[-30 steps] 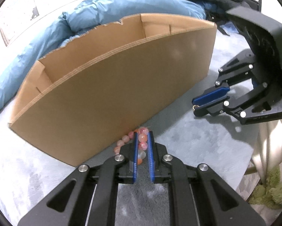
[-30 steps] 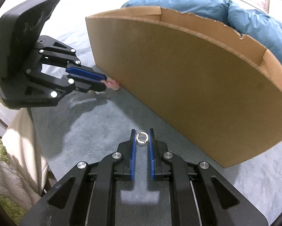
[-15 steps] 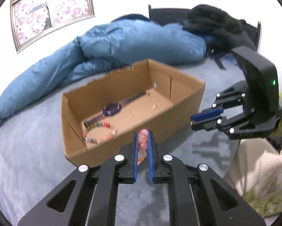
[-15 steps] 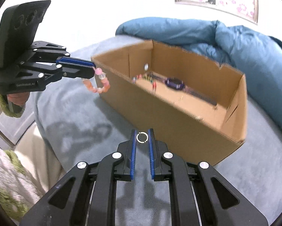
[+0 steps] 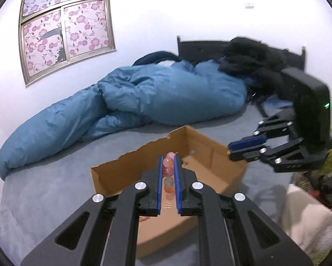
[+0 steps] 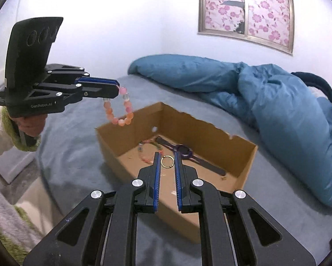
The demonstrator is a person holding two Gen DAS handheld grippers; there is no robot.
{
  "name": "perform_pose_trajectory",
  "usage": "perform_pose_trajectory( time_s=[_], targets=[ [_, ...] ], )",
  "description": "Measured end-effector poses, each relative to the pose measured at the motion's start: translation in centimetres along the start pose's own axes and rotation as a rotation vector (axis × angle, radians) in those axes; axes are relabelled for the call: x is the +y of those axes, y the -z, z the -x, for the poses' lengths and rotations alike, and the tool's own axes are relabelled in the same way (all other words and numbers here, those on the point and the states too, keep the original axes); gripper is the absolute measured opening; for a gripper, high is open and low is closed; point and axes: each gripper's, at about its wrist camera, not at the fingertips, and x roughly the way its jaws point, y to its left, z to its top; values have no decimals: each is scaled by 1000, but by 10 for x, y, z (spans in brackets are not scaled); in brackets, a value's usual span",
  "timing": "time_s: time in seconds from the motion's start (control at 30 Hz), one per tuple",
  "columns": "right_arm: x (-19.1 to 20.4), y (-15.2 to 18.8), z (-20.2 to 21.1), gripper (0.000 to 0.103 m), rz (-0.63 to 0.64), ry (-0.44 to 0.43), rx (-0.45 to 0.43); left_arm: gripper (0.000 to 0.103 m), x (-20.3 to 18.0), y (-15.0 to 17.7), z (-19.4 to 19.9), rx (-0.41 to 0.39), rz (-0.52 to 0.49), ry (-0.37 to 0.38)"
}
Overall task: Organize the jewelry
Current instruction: 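Lift the bracelet and ring and carry both over the box, then open both grippers to release the bracelet and ring into the box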
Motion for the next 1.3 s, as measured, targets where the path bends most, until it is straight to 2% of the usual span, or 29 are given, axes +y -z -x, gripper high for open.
perform_pose_trajectory(
  time_s=[0.27, 0.43, 0.57, 0.73, 0.8, 1.07, 1.3],
  targets=[
    [-18, 18, -47, 10, 16, 63, 132, 9, 19, 31, -73, 180, 11, -5],
    [-20, 29, -61, 10, 28, 72, 191, 10, 19, 52, -94, 265, 12, 10],
    [-22, 35, -66, 11, 32, 75, 220, 10, 18, 60, -99, 293, 14, 11],
    [-24, 36, -65, 12, 25, 78, 226, 11, 19, 63, -95, 301, 32, 16],
    [-24, 36, -65, 12, 20, 78, 225, 16, 19, 63, -94, 297, 40, 14],
    [-28, 34, -52, 13, -25, 85, 187, 18, 22, 59, -82, 277, 68, 5],
    [-39, 30, -24, 23, -135, 152, 96, 26, 33, 52, -49, 208, 115, -73]
  ],
)
